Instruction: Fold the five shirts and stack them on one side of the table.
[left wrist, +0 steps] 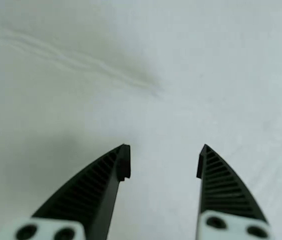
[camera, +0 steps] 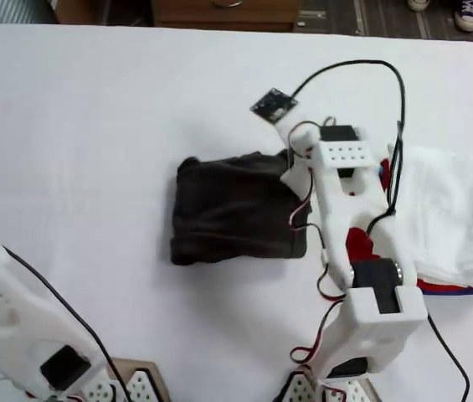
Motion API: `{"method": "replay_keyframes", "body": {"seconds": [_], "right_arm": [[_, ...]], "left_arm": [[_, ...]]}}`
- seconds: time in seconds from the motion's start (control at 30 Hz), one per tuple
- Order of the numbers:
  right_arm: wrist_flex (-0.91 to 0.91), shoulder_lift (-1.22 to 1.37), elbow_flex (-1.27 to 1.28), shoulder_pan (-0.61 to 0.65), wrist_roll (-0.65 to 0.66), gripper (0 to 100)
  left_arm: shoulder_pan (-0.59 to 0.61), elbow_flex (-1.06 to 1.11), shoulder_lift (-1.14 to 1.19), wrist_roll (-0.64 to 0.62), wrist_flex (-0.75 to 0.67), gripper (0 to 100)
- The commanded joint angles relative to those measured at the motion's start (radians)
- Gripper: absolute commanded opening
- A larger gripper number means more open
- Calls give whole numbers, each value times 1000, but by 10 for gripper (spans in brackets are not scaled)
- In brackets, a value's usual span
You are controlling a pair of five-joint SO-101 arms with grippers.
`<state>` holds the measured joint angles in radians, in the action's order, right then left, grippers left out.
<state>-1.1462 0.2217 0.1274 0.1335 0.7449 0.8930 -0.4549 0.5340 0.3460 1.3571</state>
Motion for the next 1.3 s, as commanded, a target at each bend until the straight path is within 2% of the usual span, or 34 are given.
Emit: {"method": "replay_keyframes", "body": {"seconds": [0.0, 0.17, 0.33, 0.5, 0.87, 1.07, 1.27], "right_arm": [[-2, -79, -55, -4, 11, 170], [-33, -114, -103, 42, 3, 170], [-219, -180, -149, 191, 2, 170], [-318, -223, -141, 377, -81, 170], [-81, -222, 193, 599, -152, 169], [-93, -234, 292, 704, -149, 169], [-101, -295, 255, 641, -140, 169]], "left_arm": [[-14, -2, -66, 3, -2, 241], [-14, -2, -66, 3, 2, 241], [-12, -2, -66, 3, 0, 241], [3, -2, -66, 2, -14, 241], [115, -2, -66, -25, -46, 241], [114, -7, -32, 5, -46, 241], [118, -10, 35, 8, -44, 241]]}}
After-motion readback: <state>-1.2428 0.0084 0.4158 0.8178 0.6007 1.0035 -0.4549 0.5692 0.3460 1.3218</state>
